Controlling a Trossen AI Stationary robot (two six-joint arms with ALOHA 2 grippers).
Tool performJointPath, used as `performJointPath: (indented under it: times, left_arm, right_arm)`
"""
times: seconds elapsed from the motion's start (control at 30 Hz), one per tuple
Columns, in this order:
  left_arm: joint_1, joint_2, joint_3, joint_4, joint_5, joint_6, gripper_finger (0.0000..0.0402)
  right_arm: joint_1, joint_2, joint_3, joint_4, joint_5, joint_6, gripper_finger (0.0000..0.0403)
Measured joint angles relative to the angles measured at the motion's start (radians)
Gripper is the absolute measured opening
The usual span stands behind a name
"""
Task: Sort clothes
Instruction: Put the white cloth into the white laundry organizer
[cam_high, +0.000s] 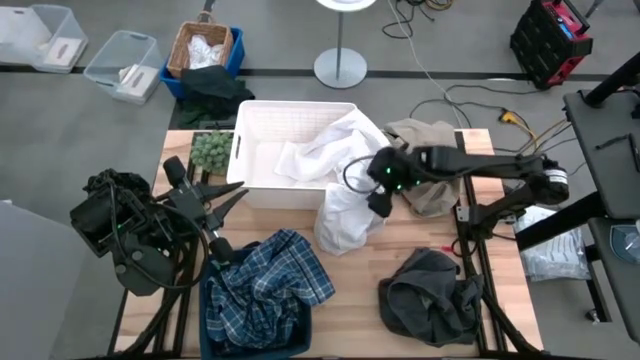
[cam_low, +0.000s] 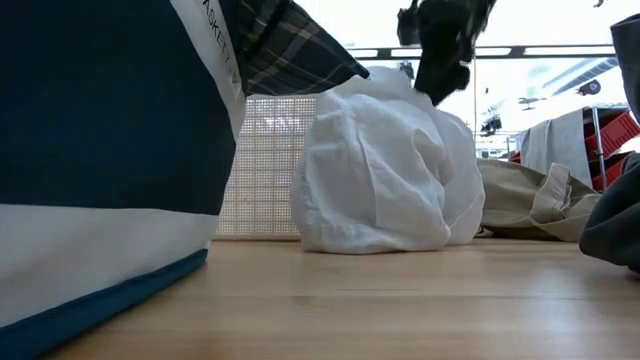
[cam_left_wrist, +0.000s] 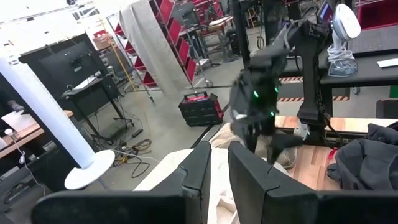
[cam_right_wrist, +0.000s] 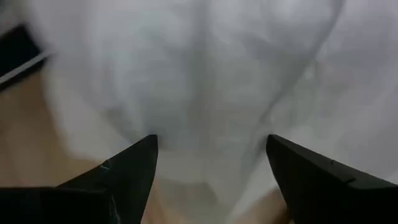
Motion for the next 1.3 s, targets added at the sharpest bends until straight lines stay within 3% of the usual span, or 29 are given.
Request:
performJointPath:
  times: [0.17,0.27,0.37,0.47,0.5,0.57,0.73,0.83,1.03,1.3]
  left_arm:
    - [0.000,0.000,0.000,0.000,0.000,-0.001,0.0038]
    - [0.000,0.000,0.000,0.000,0.000,-0.006,0.0038]
    - [0.000,0.000,0.000,0.001,0.000,-0.007,0.0038]
    - [0.000,0.000,0.000,0.002,0.000,-0.007,0.0038]
    - [0.000,0.000,0.000,0.002,0.000,-0.008,0.0038]
    - [0.000,0.000,0.000,0.003,0.000,-0.011,0.0038]
    - [0.000,0.000,0.000,0.003,0.000,-0.015,0.0038]
    - [0.000,0.000,0.000,0.003,0.000,-0.014,0.0038]
    - [0.000,0.000,0.000,0.004,-0.002,-0.011,0.0038]
    - [0.000,0.000,0.000,0.011,-0.035,-0.010,0.0038]
  right_arm:
    - [0.013,0.022,-0.144,0.177,0.090,0.135,0.0311]
    - [0.013,0.038,-0.202,0.259,0.134,0.129,0.0286]
    - [0.013,0.035,-0.237,0.322,0.141,0.106,0.0202]
    - [0.014,0.032,-0.254,0.337,0.139,0.078,0.0068]
    - [0.019,0.024,-0.253,0.335,0.138,0.072,0.0039]
    - [0.030,-0.003,-0.231,0.287,0.138,0.092,0.0020]
    - [0.062,-0.107,-0.063,0.081,0.162,0.143,0.0011]
    - [0.085,-0.168,0.053,0.081,0.212,0.126,0.0011]
    - [0.066,-0.164,0.185,0.429,0.271,-0.031,0.0010]
    - [-0.022,0.032,0.352,0.716,0.270,-0.142,0.0009]
